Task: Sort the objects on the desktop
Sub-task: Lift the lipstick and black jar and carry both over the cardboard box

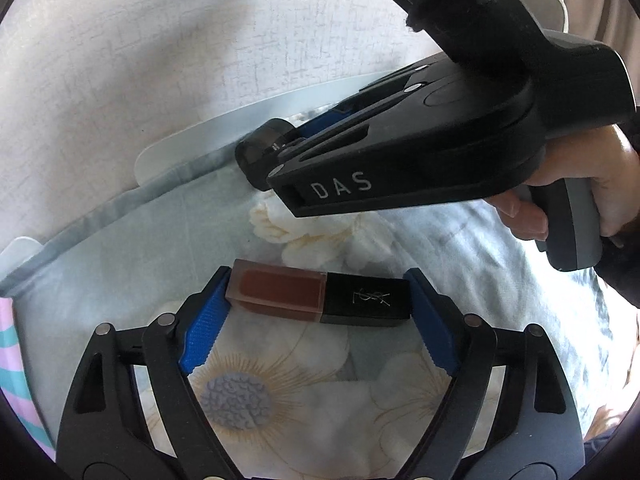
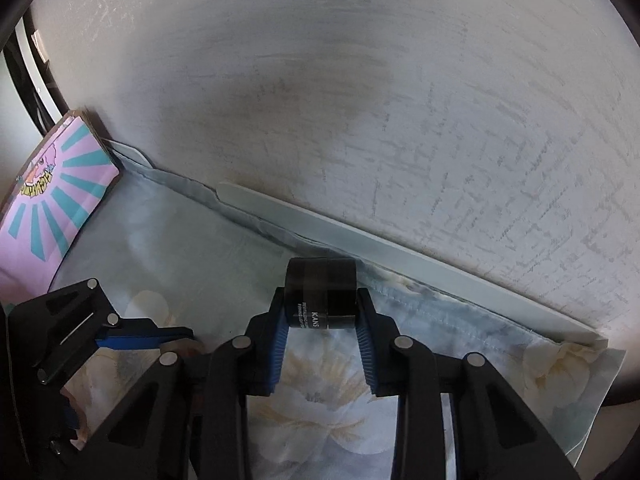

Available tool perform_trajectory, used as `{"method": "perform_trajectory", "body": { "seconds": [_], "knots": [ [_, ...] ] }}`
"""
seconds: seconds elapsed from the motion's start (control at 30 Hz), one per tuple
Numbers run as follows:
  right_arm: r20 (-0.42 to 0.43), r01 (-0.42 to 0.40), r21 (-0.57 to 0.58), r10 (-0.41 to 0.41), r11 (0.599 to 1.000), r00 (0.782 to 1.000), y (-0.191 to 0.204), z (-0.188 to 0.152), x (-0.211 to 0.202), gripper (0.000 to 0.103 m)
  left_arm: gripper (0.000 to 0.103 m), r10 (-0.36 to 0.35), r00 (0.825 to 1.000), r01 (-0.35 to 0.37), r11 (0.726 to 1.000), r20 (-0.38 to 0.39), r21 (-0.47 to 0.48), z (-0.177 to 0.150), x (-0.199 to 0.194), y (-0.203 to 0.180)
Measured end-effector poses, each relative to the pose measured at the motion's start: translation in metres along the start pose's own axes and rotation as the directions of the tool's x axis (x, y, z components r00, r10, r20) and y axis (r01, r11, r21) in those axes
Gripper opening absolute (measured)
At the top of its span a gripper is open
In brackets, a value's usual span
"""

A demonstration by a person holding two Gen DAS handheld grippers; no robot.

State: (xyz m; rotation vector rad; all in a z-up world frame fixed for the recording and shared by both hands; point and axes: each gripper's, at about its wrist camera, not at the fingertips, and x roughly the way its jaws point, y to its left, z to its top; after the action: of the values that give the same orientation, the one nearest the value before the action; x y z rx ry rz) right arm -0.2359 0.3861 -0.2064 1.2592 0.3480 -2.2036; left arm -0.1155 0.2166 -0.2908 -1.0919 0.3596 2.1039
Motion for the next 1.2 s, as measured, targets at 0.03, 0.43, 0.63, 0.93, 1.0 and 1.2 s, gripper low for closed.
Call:
{"method": "perform_trajectory", "body": {
  "seconds": [0.03,0.43,0.63,0.93,1.0,1.2],
  "knots": [
    [0.003,0.001,-0.002,-0.001,1.0,1.0,-0.001,-0.001,-0.002,0.029,0.083,0.0,1.0,0.0,1.0,0.0,-0.001,0.0,-0.001,0.0],
    [0.022,-0.012,0.005,0.012,1.0,1.0,-0.003,-0.007,-0.032,0.028,0.083,-0.003,1.0,0.004,1.0,0.02,-0.022,0.002,-0.034,-0.012],
    [0.026,-0.018,0.006,0.017,1.0,1.0,0.002,-0.006,-0.057,0.028,0.083,0.011,1.0,-0.01,0.998,0.021,-0.056,0.006,-0.066,-0.021],
    [0.045,-0.035,-0.021,0.036,0.999,0.998,0.027,0.013,-0.113,0.028,0.083,0.05,0.998,-0.046,0.995,0.047,-0.084,0.036,-0.13,-0.027],
    [0.053,-0.036,-0.027,0.038,0.999,0.998,0.032,0.019,-0.128,0.028,0.083,0.065,0.996,-0.059,0.994,0.058,-0.092,0.042,-0.151,-0.016],
    [0.08,-0.042,-0.087,0.05,0.995,0.996,0.065,0.046,-0.159,0.028,0.083,0.111,0.99,-0.102,0.989,0.087,-0.109,0.033,-0.201,0.014]
  ]
}}
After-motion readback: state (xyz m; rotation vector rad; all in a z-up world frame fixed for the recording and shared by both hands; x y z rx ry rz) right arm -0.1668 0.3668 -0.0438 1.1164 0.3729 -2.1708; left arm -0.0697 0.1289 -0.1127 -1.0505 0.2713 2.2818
